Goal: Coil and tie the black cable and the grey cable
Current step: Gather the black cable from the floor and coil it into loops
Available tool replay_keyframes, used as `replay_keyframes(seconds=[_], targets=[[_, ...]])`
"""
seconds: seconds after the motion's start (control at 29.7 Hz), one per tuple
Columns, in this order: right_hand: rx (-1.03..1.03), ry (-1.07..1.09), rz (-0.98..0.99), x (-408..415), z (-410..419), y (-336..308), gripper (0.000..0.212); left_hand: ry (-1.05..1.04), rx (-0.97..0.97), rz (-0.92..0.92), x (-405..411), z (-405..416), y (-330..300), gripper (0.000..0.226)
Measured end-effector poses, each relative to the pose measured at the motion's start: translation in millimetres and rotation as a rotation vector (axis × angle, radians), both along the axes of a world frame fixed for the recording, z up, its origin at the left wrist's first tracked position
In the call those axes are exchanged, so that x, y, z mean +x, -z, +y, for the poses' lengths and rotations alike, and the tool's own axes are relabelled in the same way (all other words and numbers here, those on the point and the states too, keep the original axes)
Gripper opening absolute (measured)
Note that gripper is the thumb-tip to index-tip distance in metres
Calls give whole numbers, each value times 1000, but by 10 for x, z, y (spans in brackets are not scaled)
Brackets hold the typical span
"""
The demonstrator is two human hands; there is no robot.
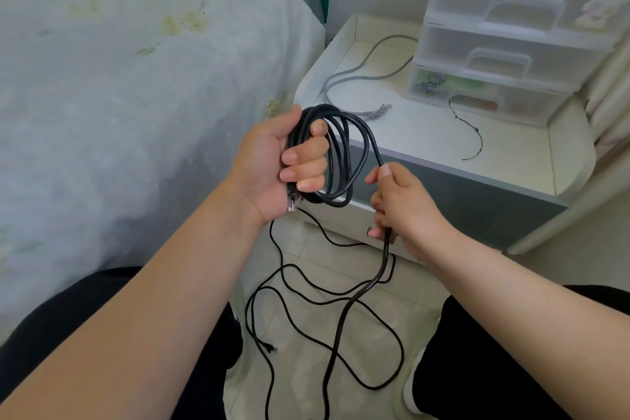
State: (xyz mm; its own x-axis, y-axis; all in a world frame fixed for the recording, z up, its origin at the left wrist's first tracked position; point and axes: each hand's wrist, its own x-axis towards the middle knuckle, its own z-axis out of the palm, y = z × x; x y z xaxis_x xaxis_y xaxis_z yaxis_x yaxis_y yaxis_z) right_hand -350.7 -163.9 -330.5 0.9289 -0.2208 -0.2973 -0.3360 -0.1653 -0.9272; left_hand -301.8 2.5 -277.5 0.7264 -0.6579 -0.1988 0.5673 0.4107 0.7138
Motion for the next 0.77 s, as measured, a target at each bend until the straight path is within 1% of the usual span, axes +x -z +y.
replay_keyframes(seconds=[0.13, 0.3, 0.37, 0.44, 0.5, 0.54, 0.57, 0.64, 0.67, 0.71, 0.77], targets=[[27, -45, 25, -45, 57, -7, 31, -108, 18, -10, 5, -4, -21, 38], [16, -201, 103, -137, 184, -8, 30, -300, 38, -12, 15, -37, -32, 41], [-27, -267, 157, -161, 220, 8, 28, -410, -1, 20, 36, -50, -34, 43], [-59, -301, 234, -178, 254, 39, 27, -555, -77, 89, 90, -29, -52, 45], [-79, -317, 314, -209, 291, 107, 37, -721, -129, 164, 179, 42, -68, 45], [-136, -332, 324, -235, 307, 140, 40, -802, -132, 189, 225, 88, -68, 45], [-255, -365, 286, -260, 312, 172, 40, -875, -123, 202, 269, 133, -61, 44], [-618, -447, 128, -293, 280, 238, 41, -964, -71, 198, 328, 187, -41, 44], [-808, -509, 71, -307, 262, 248, 42, -974, -30, 186, 340, 187, -37, 43], [-949, -572, 29, -318, 251, 238, 42, -968, 25, 167, 341, 170, -31, 44], [-1104, -675, -83, -329, 244, 174, 34, -925, 206, 73, 326, 97, -21, 43]])
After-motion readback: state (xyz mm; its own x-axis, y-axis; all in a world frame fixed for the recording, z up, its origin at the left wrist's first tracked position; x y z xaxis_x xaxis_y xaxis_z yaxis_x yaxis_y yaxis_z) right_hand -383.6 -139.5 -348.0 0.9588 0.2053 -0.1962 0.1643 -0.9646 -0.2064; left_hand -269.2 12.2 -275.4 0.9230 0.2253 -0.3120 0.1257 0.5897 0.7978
